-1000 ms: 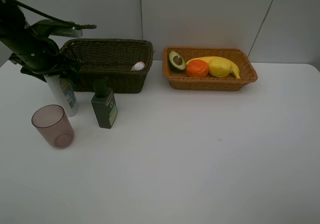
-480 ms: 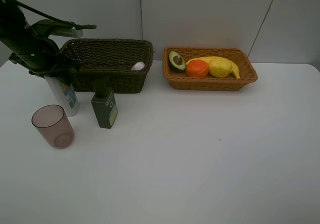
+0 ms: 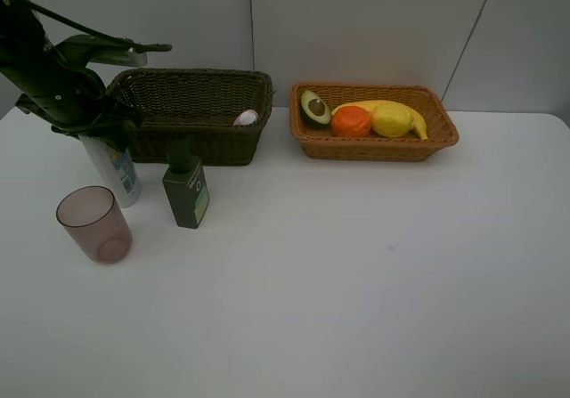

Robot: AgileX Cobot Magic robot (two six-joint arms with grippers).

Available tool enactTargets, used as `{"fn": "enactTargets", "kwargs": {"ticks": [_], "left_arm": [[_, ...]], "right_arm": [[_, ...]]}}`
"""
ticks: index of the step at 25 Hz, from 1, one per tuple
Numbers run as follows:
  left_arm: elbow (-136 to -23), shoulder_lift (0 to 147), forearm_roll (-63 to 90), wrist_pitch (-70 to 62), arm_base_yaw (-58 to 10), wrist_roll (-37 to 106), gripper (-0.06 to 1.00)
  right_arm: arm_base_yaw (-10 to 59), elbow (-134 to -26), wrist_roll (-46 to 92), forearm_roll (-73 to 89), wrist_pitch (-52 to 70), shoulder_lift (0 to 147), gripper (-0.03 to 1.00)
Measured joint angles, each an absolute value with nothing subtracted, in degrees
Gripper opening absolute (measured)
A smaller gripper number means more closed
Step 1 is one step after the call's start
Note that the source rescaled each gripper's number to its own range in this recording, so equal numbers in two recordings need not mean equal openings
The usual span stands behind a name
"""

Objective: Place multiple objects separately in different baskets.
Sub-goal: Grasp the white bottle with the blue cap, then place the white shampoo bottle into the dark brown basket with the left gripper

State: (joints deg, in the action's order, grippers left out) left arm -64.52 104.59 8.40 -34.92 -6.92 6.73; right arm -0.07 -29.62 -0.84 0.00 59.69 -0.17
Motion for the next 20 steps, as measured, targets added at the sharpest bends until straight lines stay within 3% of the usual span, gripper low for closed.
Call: {"fn": "enactTargets", "kwargs": {"ticks": [20], "left_arm": [[-64.51, 97.13, 5.37, -44.09, -4.84, 6.37, 0.42]], "right_arm": [[-0.07, -29.62, -0.84, 0.00, 59.69, -0.17, 1.00]]}}
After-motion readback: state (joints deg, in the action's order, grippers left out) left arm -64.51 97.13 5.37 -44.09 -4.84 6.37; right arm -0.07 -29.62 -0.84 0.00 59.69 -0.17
